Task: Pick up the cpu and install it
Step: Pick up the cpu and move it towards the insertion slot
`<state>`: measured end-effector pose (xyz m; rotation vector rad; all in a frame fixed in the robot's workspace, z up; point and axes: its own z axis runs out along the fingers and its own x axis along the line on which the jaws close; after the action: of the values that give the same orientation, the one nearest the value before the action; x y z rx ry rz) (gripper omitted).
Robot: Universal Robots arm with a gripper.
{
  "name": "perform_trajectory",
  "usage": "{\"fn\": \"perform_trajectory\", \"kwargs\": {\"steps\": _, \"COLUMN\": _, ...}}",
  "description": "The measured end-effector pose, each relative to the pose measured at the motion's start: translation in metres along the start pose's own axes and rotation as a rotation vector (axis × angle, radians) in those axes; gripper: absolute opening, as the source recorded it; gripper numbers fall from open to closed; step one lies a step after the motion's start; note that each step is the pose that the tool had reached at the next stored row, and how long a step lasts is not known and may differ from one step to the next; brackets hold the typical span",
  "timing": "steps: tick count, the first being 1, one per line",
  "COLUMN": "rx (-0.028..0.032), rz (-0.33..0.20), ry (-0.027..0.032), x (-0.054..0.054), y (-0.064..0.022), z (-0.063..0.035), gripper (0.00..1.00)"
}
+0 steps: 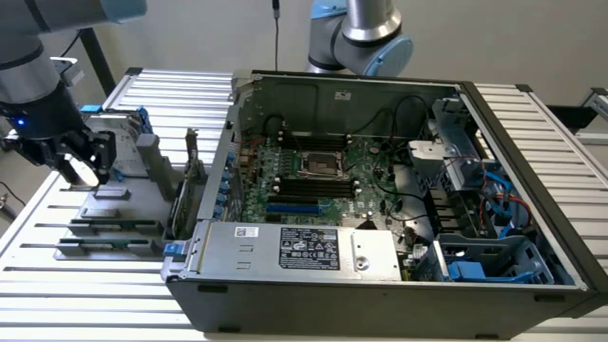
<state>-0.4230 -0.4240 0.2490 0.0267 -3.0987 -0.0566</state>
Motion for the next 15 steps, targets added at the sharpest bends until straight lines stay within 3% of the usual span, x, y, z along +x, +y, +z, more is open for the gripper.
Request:
{"fn": "perform_trajectory", "kwargs": {"steps": 7, "rx": -0.0001, "rz": -0.002, "ry": 0.0059, "x": -0.002, "y": 0.0011, "z": -0.0319, "gripper": 0.55}}
{"fn": "perform_trajectory", "kwargs": {"steps": 15, "rx": 0.0006, "rz": -0.021, "ry": 0.0207, "x": -0.012, "y": 0.0021, "z": -0.0666, "gripper": 0.55}}
